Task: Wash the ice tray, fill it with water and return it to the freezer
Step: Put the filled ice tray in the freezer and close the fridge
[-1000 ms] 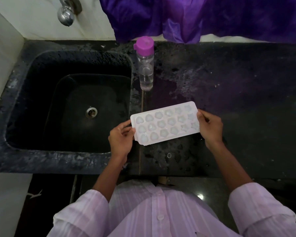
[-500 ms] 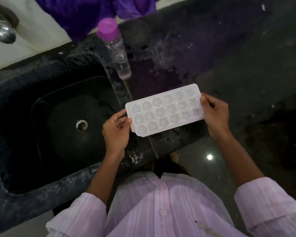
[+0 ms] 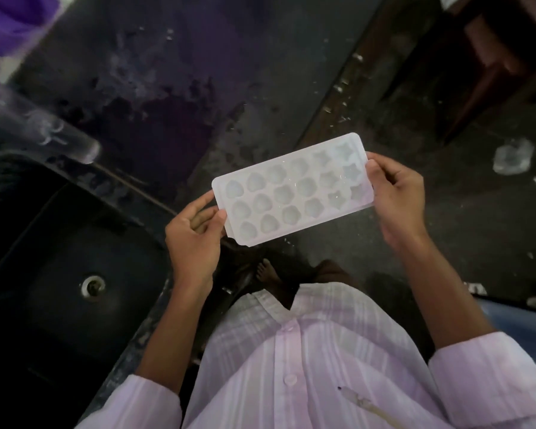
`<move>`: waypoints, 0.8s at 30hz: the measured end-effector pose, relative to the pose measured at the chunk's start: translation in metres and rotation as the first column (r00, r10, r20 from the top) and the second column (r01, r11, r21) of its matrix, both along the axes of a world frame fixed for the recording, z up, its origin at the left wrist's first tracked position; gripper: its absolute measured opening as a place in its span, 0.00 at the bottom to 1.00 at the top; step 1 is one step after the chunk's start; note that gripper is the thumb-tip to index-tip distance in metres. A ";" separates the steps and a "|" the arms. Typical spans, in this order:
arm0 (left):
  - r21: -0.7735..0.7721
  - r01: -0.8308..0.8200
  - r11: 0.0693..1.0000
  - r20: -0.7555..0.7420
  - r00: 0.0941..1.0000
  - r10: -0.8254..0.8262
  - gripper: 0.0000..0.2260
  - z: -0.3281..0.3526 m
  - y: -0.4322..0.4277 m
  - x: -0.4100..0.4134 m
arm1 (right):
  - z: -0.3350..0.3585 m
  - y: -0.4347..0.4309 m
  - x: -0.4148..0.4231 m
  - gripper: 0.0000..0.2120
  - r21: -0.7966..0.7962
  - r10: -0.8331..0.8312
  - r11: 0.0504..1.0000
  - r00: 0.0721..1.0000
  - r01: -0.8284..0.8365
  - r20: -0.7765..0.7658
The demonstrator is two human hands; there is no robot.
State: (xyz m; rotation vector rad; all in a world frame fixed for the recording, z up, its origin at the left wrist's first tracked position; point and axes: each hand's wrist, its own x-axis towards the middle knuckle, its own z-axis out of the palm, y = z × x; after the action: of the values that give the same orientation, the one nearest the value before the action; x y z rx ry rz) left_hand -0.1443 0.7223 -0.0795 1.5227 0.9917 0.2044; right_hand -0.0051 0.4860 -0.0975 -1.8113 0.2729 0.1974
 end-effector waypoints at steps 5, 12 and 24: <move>0.010 0.194 0.981 -0.049 0.980 -0.194 0.16 -0.001 -0.049 0.026 | 0.000 -0.070 -0.027 0.11 0.025 -0.213 0.977 0.977 0.214 -0.033; 0.021 0.443 0.896 -0.057 0.896 -0.441 0.16 -0.004 -0.121 0.057 | -0.010 -0.150 -0.064 0.10 0.065 -0.517 0.850 0.852 0.522 -0.085; 0.066 0.763 0.643 -0.045 0.646 -0.762 0.16 -0.003 -0.207 0.125 | -0.008 -0.209 -0.110 0.09 0.057 -0.849 0.507 0.510 0.860 -0.137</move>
State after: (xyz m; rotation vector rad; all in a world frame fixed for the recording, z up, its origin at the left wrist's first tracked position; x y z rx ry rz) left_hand -0.0194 0.5156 -0.0821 1.8919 0.2653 -0.3863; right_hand -0.1151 0.2769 -0.1060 -1.3425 1.1806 -0.4195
